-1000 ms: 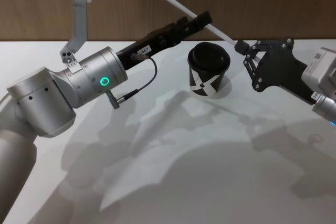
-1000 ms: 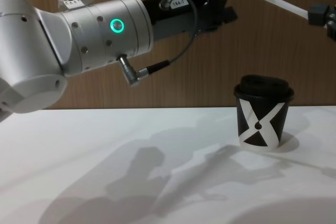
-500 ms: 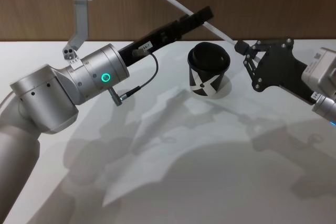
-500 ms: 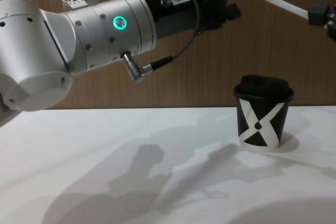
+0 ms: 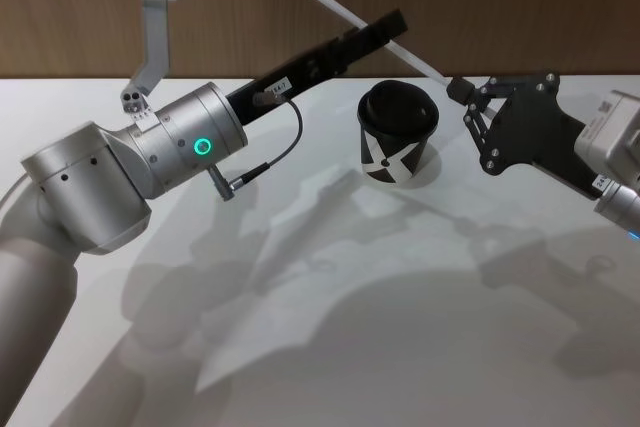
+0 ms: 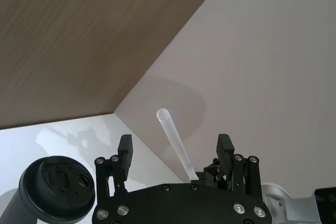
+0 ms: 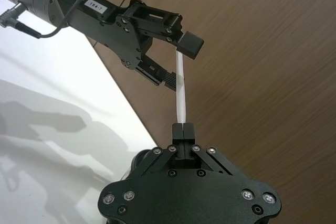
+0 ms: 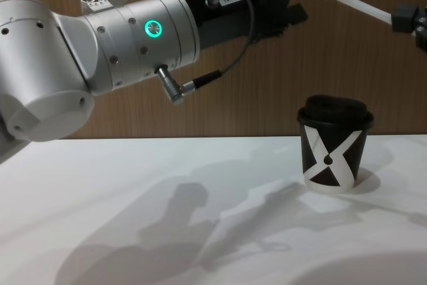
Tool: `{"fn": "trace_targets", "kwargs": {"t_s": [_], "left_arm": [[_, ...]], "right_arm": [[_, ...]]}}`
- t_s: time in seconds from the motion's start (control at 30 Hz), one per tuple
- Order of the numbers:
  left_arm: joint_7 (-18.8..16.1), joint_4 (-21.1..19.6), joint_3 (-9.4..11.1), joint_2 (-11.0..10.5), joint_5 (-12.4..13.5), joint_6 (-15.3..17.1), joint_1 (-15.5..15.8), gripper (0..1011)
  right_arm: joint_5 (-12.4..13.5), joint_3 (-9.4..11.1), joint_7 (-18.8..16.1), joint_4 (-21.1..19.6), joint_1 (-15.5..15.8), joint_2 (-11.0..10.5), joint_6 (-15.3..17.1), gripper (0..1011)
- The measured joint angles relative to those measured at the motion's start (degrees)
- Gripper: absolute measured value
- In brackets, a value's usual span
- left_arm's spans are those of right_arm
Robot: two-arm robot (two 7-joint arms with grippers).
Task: Pick up the straw with one hand, pass it to the other hand, and insert it into the cup.
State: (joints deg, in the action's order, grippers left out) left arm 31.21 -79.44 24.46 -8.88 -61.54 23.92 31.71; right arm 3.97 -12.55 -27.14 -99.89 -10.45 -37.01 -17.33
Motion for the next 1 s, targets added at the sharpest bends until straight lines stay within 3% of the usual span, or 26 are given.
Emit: {"fn": "trace_targets", "kwargs": {"t_s": [1.0], "left_arm": [[-1.59, -0.05, 0.87, 0.35, -0.3, -2.21, 0.45, 1003]], "right_arm": [[0.0, 0.0, 0.0, 0.0, 0.0, 0.0, 0.0, 0]]}}
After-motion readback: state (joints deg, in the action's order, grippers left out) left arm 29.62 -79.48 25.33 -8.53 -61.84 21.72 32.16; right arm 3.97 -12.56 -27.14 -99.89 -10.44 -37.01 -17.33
